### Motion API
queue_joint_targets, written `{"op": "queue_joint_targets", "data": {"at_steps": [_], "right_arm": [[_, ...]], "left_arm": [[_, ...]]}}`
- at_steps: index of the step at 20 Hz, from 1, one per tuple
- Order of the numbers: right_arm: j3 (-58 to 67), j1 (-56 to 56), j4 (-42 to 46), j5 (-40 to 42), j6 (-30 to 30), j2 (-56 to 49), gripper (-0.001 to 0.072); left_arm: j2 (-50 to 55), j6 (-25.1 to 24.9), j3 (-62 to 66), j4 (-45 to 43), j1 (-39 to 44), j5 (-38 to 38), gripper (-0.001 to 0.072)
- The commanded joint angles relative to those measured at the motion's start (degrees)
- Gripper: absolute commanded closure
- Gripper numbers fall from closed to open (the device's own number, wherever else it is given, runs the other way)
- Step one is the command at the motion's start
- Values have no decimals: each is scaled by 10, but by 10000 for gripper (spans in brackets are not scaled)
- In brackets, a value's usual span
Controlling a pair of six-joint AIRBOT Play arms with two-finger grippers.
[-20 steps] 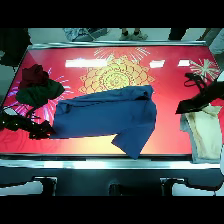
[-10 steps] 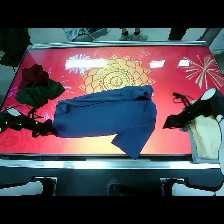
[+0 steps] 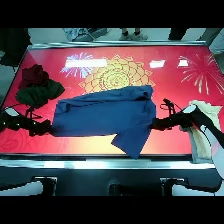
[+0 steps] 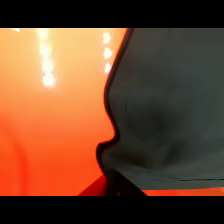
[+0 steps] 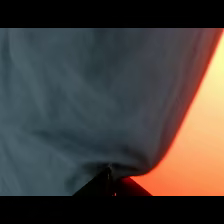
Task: Fold the shirts.
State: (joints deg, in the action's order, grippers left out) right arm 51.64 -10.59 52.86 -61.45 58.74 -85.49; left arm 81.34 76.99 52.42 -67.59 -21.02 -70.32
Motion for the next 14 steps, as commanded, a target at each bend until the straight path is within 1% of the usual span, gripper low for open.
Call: {"op": "queue_joint_targets", "data": {"at_steps": [1, 3, 4, 5, 6, 7, 9, 10, 11, 12, 13, 14], "right_arm": [[24, 12, 18, 5, -10, 20, 668], [98, 12, 71, -35, -47, 68, 669], [148, 12, 103, -45, -65, 102, 668], [206, 12, 140, -42, -81, 139, 668], [275, 12, 188, -22, -82, 182, 668], [346, 12, 236, 18, -82, 226, 668], [460, 12, 300, 113, -82, 310, 668], [499, 12, 322, 149, -81, 347, 668], [529, 12, 335, 162, -72, 383, 668], [544, 12, 338, 155, -49, 412, 668], [545, 12, 338, 131, -21, 440, 668], [545, 12, 338, 97, -6, 462, 668]], "left_arm": [[-6, -23, 29, 5, 0, -13, 679], [-45, -20, 100, 16, 7, -3, 680], [-77, -17, 146, 27, 13, 14, 680], [-116, -2, 204, 34, 22, 43, 680], [-153, 11, 264, 33, 32, 76, 680], [-189, 13, 328, 33, 43, 114, 680], [-258, 21, 450, 33, 52, 196, 680], [-286, 43, 490, 30, 51, 220, 679], [-314, 57, 518, 25, 50, 223, 679], [-342, 70, 525, 25, 50, 220, 679], [-370, 93, 523, 25, 50, 217, 679], [-391, 107, 523, 25, 50, 218, 679]]}}
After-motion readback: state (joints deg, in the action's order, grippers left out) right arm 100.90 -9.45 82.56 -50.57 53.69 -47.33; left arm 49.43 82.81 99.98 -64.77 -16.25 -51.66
